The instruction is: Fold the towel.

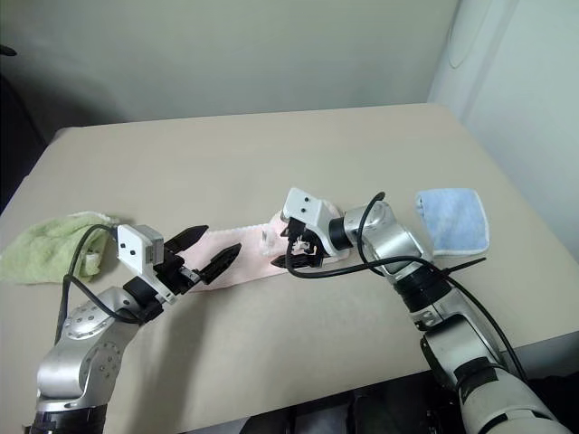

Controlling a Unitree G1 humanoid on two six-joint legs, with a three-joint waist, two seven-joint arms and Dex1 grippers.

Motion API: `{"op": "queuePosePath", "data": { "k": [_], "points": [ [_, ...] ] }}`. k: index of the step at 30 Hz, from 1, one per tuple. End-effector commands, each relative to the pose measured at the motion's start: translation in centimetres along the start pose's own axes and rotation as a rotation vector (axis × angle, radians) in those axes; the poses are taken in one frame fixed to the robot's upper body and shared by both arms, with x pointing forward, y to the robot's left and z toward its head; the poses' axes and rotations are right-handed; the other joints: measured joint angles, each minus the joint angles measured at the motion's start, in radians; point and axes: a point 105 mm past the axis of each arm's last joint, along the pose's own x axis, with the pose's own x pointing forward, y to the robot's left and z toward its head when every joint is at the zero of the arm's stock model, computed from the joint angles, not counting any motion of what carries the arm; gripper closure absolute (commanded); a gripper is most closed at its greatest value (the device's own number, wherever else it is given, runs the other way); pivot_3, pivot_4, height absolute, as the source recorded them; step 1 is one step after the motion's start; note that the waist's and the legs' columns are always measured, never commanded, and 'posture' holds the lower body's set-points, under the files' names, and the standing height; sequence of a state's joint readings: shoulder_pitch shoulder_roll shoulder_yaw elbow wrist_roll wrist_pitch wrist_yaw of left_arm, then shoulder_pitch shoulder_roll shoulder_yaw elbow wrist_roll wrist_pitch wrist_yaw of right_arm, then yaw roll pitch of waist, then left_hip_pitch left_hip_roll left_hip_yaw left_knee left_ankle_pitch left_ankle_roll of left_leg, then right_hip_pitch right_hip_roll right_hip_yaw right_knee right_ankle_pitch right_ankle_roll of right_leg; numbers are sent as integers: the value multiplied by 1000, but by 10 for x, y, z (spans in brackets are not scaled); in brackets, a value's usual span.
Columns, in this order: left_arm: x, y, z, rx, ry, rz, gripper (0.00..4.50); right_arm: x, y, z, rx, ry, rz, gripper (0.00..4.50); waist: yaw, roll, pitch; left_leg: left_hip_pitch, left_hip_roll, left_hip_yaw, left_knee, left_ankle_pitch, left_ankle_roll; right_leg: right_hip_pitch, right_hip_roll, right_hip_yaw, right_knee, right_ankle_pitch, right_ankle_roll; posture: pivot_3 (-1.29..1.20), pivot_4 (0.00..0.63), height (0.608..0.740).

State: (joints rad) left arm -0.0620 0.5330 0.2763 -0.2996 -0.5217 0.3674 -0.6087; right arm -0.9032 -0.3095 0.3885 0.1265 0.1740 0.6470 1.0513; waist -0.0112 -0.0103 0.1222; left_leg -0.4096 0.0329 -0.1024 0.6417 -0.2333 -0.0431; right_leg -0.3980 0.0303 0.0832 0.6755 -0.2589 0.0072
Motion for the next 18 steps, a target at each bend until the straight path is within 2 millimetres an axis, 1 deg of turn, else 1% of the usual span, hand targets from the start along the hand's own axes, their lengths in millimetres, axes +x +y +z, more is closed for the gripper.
{"op": "queuePosePath", "data": {
  "k": [1,7,10,13,14,15,16,17,18],
  "points": [
    [0,-2,14,35,-46,-11,0,-8,2,12,-12,-51,3,29,0,0,0,0,0,0,0,0,0,0,0,0,0,0,0,0,150,740],
    [0,-2,14,35,-46,-11,0,-8,2,12,-9,-51,2,29,0,0,0,0,0,0,0,0,0,0,0,0,0,0,0,0,150,740],
    [-1,-1,14,35,-44,-12,0,-19,-7,17,26,-86,-38,29,0,0,0,0,0,0,0,0,0,0,0,0,0,0,0,0,150,740],
    [-1,-1,14,35,-44,-12,0,-20,-8,17,31,-91,-42,29,1,0,0,0,0,0,0,0,0,0,0,0,0,0,0,0,150,740],
    [-9,2,11,15,-33,16,0,-20,-38,9,114,-132,-169,195,0,0,0,0,0,0,0,0,0,0,0,0,0,0,0,0,150,740],
    [-15,5,8,-1,-27,39,0,-19,-58,0,181,-156,-256,403,-7,0,0,0,0,0,0,0,0,0,0,0,0,0,0,0,150,740],
    [-20,6,7,-13,-22,57,0,-17,-69,-7,227,-171,-310,635,-11,-1,0,2,0,0,0,-1,1,0,0,1,2,0,0,0,150,740],
    [-24,7,6,-21,-21,70,0,-15,-75,-11,248,-179,-334,965,-10,-1,0,3,0,1,-2,-1,2,-1,0,2,2,1,-1,0,150,740],
    [-25,6,6,-23,-22,75,0,-14,-77,-11,244,-182,-333,1330,-8,-1,0,3,0,1,-3,-1,2,-1,0,2,1,1,-1,0,150,740]
  ]
}}
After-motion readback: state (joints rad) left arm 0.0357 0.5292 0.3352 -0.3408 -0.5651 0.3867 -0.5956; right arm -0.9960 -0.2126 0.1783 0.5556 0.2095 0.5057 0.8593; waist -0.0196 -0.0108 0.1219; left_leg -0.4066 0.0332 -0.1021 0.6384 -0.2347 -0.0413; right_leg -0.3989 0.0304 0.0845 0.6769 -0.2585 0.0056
